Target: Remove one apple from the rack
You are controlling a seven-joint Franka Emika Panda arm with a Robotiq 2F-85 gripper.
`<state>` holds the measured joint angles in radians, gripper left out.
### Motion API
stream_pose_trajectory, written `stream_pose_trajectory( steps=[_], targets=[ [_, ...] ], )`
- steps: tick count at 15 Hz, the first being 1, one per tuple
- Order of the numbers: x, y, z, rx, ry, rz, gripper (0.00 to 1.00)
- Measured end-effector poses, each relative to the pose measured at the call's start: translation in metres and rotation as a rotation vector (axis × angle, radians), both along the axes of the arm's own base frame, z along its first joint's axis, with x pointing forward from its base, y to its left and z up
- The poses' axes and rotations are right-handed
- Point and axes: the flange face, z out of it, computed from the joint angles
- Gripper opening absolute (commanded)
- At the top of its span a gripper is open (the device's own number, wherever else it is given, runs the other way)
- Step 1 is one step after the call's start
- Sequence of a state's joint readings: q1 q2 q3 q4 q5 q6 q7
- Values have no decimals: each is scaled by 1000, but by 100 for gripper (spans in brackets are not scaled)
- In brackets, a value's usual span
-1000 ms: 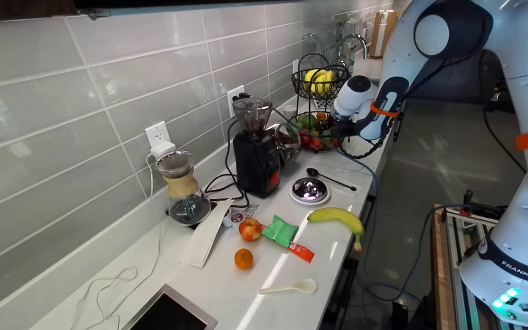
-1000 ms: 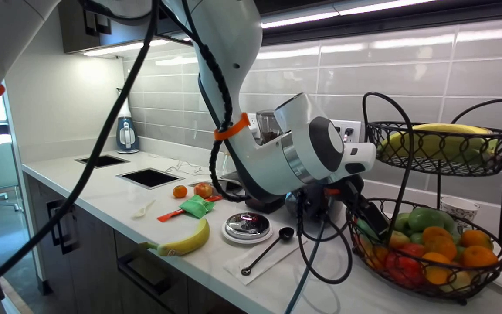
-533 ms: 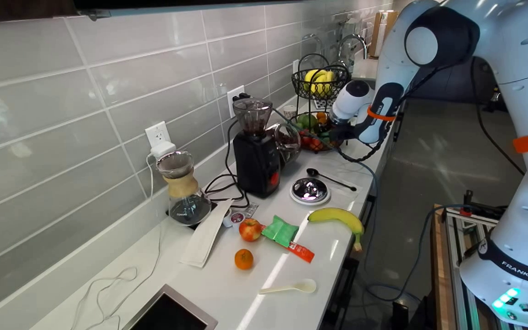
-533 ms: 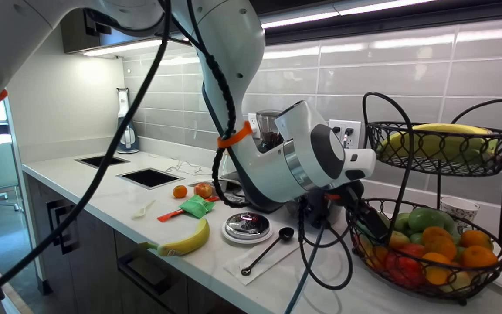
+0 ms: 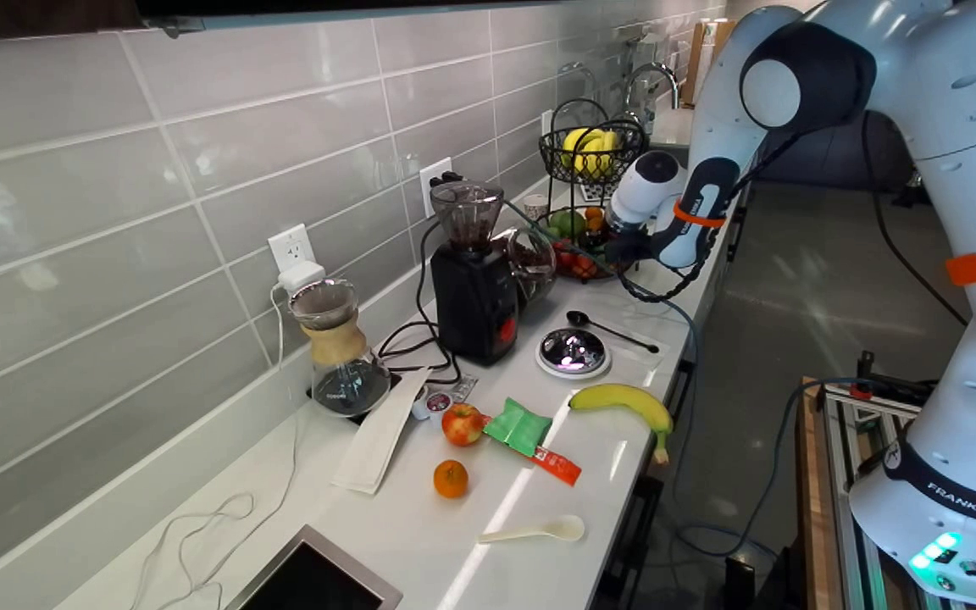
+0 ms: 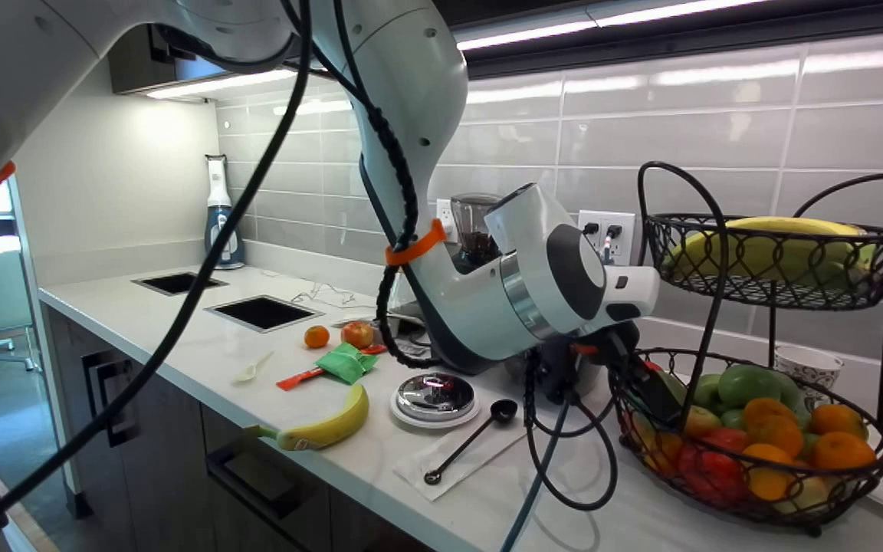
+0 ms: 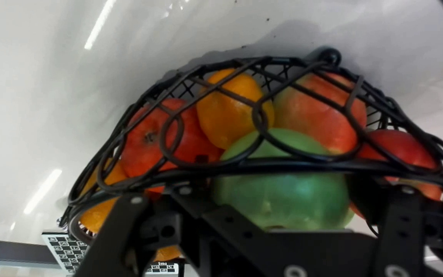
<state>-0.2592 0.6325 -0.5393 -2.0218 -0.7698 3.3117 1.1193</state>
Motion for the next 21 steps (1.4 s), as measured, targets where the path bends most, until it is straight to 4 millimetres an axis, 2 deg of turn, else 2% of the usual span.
stream_pose_trajectory(
  steps=[1, 8, 13, 21],
  targets=[
    [-1, -1, -1, -1, 1, -4, 54],
    [0, -1, -1, -6, -17, -15, 54],
    [2, -3, 8, -6, -133, -31, 54],
    [-4, 7, 16, -44, -209, -107, 54]
  ],
)
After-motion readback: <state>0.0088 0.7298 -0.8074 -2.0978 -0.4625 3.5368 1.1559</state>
